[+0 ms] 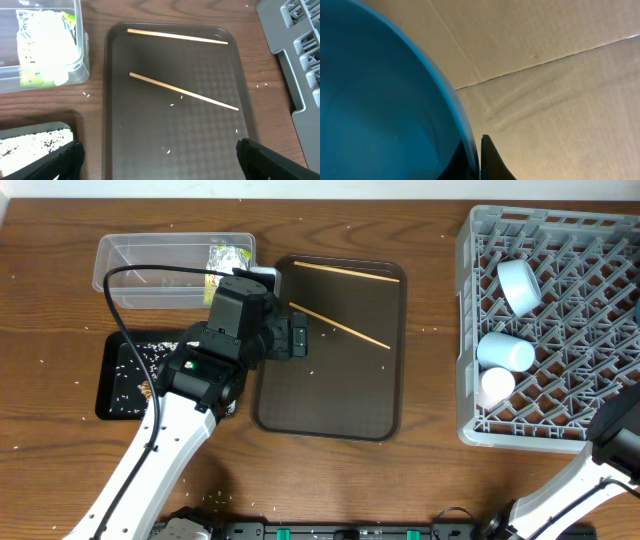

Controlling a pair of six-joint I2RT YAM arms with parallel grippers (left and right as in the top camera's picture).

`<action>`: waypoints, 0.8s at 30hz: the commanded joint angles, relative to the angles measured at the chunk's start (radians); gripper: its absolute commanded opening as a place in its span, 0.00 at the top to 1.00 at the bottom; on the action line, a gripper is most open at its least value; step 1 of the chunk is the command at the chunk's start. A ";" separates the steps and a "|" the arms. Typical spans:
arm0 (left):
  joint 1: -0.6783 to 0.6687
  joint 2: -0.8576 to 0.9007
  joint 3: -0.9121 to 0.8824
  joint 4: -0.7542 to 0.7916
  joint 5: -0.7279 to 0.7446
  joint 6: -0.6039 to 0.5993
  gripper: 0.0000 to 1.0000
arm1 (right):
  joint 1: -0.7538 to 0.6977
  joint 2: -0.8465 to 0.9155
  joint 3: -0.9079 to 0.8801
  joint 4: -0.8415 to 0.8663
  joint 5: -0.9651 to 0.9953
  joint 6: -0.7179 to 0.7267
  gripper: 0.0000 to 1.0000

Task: Sort waste into correct bins and load items into the dishwasher rack
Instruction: 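Lower the large blue bowl into the gray rack and release it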

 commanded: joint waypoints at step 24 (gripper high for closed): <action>0.005 0.006 0.014 -0.002 -0.012 -0.003 0.02 | 0.020 0.042 0.006 0.084 0.079 -0.252 0.99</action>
